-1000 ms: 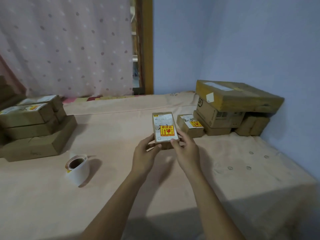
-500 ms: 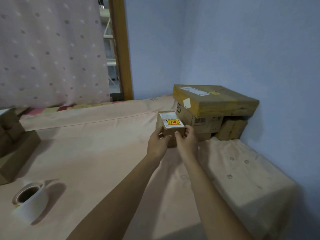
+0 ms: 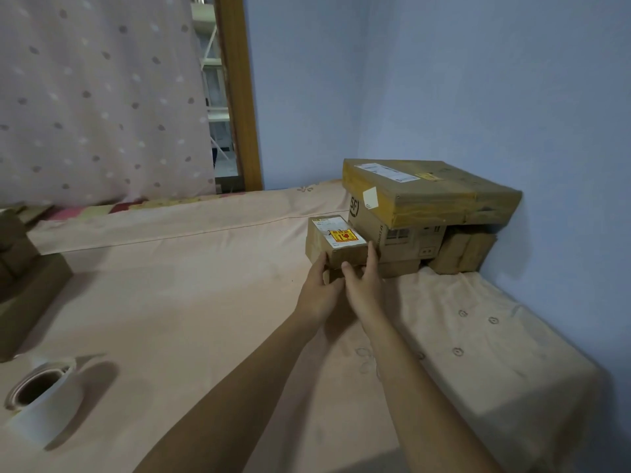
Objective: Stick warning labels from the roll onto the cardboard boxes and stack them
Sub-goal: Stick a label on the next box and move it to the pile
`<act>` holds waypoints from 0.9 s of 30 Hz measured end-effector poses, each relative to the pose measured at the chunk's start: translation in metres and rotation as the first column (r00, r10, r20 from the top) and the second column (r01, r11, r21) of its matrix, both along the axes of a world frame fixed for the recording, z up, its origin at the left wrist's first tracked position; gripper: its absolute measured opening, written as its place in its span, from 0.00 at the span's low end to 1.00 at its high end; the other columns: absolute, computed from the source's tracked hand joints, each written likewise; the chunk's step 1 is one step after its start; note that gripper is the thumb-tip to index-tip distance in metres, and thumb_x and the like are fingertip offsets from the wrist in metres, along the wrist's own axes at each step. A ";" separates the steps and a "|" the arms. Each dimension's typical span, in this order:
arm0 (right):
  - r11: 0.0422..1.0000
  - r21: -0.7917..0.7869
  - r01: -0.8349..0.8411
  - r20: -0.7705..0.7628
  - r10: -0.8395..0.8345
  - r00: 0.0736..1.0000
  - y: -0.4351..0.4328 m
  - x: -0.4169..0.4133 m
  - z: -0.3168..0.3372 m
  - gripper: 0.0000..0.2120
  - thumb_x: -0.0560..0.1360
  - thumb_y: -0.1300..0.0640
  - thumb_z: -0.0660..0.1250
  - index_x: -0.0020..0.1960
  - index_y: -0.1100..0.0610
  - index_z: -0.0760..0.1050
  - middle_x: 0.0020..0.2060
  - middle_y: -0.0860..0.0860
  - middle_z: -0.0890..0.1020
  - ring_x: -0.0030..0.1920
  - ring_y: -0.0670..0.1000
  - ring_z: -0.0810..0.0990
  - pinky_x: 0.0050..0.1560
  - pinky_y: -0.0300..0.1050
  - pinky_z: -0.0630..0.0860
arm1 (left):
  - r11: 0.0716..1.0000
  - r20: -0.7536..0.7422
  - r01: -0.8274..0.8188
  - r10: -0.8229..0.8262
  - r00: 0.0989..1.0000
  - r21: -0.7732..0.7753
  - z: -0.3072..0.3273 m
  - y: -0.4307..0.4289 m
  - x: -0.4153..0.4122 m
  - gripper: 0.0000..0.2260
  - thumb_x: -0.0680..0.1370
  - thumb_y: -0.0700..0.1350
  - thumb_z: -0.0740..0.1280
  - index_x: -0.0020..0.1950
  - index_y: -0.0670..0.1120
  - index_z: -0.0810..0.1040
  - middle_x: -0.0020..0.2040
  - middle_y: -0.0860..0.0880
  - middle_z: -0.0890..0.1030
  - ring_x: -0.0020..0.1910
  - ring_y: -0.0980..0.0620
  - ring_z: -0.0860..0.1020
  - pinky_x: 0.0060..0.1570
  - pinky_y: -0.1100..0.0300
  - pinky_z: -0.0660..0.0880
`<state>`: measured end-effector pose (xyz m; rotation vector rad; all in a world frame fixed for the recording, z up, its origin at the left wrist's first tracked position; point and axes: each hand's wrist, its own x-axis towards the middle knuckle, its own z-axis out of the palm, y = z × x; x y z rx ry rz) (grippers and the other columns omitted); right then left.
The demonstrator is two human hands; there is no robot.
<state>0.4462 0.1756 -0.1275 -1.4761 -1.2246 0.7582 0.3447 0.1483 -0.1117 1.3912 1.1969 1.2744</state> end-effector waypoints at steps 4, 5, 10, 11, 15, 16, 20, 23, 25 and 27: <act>1.000 -0.020 -0.015 -0.022 0.014 1.000 -0.003 0.000 -0.002 0.37 0.82 0.46 0.64 0.83 0.38 0.45 0.77 0.52 0.69 0.74 0.56 0.71 0.70 0.58 0.72 | 1.000 -0.032 0.003 -0.003 0.999 0.000 -0.003 0.002 -0.001 0.27 0.77 0.35 0.67 0.73 0.57 0.73 0.65 0.62 0.79 0.60 0.71 0.75 0.49 0.79 0.70; 1.000 -0.020 -0.019 -0.031 0.019 0.999 -0.004 -0.001 -0.003 0.37 0.82 0.46 0.64 0.82 0.38 0.44 0.77 0.52 0.69 0.74 0.56 0.70 0.70 0.59 0.72 | 1.000 -0.051 0.002 -0.002 0.999 -0.005 -0.004 0.002 -0.003 0.27 0.77 0.35 0.66 0.73 0.57 0.73 0.64 0.62 0.78 0.59 0.70 0.75 0.47 0.80 0.70; 0.999 -0.046 0.026 -0.042 -0.028 0.999 -0.010 -0.008 -0.012 0.40 0.80 0.46 0.66 0.84 0.48 0.46 0.79 0.54 0.65 0.77 0.56 0.68 0.73 0.57 0.70 | 0.992 -0.099 -0.081 0.071 0.993 -0.098 -0.006 0.000 -0.010 0.20 0.81 0.42 0.67 0.71 0.57 0.71 0.58 0.64 0.75 0.53 0.65 0.74 0.43 0.76 0.69; 0.998 -0.050 0.042 -0.030 -0.044 0.999 -0.013 -0.010 -0.012 0.40 0.79 0.45 0.65 0.84 0.49 0.47 0.79 0.55 0.65 0.76 0.56 0.68 0.72 0.57 0.70 | 0.987 -0.119 -0.115 0.101 0.988 -0.112 -0.004 -0.001 -0.013 0.20 0.81 0.45 0.67 0.73 0.54 0.71 0.62 0.60 0.76 0.55 0.61 0.75 0.47 0.72 0.70; 1.000 -0.011 0.017 0.101 -0.016 0.995 -0.033 -0.020 0.004 0.41 0.76 0.37 0.60 0.84 0.47 0.49 0.78 0.55 0.67 0.75 0.58 0.69 0.72 0.57 0.70 | 0.980 -0.270 -0.183 0.157 0.950 -0.073 0.014 -0.007 -0.030 0.25 0.80 0.50 0.66 0.76 0.49 0.70 0.74 0.48 0.72 0.71 0.49 0.71 0.66 0.54 0.70; 1.000 0.009 0.006 0.145 -0.007 0.989 -0.039 -0.022 0.008 0.38 0.80 0.40 0.61 0.84 0.48 0.50 0.80 0.53 0.64 0.77 0.57 0.66 0.73 0.57 0.68 | 0.979 -0.314 -0.196 0.171 0.934 -0.051 0.019 -0.010 -0.035 0.24 0.80 0.50 0.66 0.76 0.49 0.70 0.74 0.47 0.72 0.72 0.47 0.69 0.69 0.52 0.68; 0.998 0.017 -0.062 0.323 0.053 0.945 -0.058 -0.026 0.022 0.31 0.84 0.45 0.58 0.84 0.50 0.53 0.83 0.48 0.56 0.81 0.52 0.56 0.75 0.55 0.62 | 0.978 -0.557 -0.202 0.193 0.808 0.045 0.033 -0.025 -0.061 0.24 0.81 0.52 0.63 0.77 0.49 0.69 0.75 0.48 0.71 0.76 0.46 0.64 0.72 0.49 0.66; 0.990 0.008 -0.141 0.405 0.125 0.906 -0.071 -0.035 0.038 0.29 0.84 0.45 0.57 0.83 0.49 0.56 0.82 0.47 0.58 0.80 0.54 0.60 0.72 0.55 0.66 | 0.980 -0.761 -0.164 0.189 0.620 0.110 0.044 -0.040 -0.091 0.25 0.82 0.55 0.61 0.78 0.48 0.67 0.77 0.48 0.69 0.77 0.46 0.61 0.72 0.49 0.64; 0.983 -0.001 -0.185 0.441 0.167 0.882 -0.077 -0.048 0.048 0.29 0.83 0.44 0.57 0.82 0.49 0.58 0.82 0.48 0.60 0.79 0.54 0.61 0.73 0.55 0.67 | 0.979 -0.847 -0.155 0.195 0.494 0.135 0.053 -0.053 -0.114 0.25 0.83 0.58 0.60 0.78 0.48 0.67 0.77 0.48 0.69 0.77 0.45 0.61 0.72 0.48 0.65; 0.975 -0.019 -0.223 0.508 0.202 0.837 -0.085 -0.065 0.057 0.29 0.84 0.42 0.56 0.82 0.50 0.58 0.82 0.48 0.59 0.80 0.53 0.58 0.75 0.55 0.64 | 0.974 -0.895 -0.167 0.207 0.394 0.152 0.059 -0.067 -0.139 0.26 0.83 0.59 0.58 0.78 0.48 0.67 0.77 0.48 0.69 0.76 0.44 0.63 0.71 0.48 0.66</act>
